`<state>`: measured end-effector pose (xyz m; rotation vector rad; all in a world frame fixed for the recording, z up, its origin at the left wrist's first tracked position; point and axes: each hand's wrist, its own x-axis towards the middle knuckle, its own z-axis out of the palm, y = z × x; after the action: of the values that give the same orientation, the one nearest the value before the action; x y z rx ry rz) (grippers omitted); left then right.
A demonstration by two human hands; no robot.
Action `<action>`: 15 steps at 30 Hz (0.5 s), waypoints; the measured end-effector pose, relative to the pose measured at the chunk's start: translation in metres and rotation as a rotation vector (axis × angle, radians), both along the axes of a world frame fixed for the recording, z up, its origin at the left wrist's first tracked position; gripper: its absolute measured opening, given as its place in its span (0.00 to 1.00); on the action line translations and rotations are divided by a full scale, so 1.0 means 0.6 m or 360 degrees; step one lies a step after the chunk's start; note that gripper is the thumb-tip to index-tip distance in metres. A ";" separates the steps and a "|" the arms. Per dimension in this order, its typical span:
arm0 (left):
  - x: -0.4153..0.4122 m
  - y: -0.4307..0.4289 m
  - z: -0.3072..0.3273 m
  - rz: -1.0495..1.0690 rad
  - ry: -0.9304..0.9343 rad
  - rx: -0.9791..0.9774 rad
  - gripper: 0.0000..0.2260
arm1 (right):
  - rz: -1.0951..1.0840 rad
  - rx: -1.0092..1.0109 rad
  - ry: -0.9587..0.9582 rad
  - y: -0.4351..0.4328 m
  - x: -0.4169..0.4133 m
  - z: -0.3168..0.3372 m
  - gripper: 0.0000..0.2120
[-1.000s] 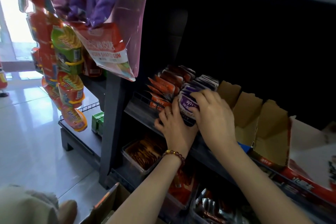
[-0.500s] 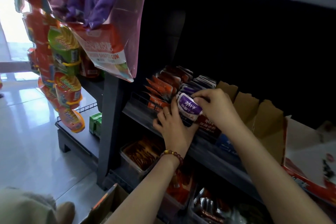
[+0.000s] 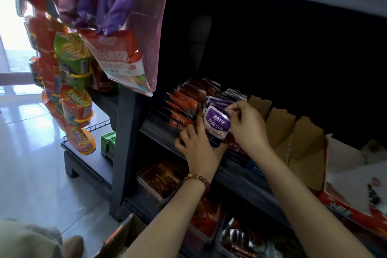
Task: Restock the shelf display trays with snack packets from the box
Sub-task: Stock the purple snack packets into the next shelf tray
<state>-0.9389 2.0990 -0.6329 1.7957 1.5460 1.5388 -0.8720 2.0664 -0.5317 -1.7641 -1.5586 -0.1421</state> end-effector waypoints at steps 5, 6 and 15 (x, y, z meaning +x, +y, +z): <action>-0.001 -0.001 0.001 -0.0026 0.0002 -0.0013 0.43 | 0.0233 0.0092 0.0029 -0.011 -0.004 0.002 0.07; -0.001 -0.001 0.001 -0.0017 0.0004 -0.0013 0.43 | 0.0244 0.0089 -0.0102 -0.013 -0.005 0.005 0.07; 0.000 -0.002 0.004 -0.0010 0.0003 -0.0030 0.42 | -0.0013 0.0183 -0.1314 -0.031 -0.019 0.000 0.20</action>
<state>-0.9388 2.0978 -0.6308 1.7907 1.5494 1.5153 -0.8832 2.0480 -0.5315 -1.7050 -2.0358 -1.0500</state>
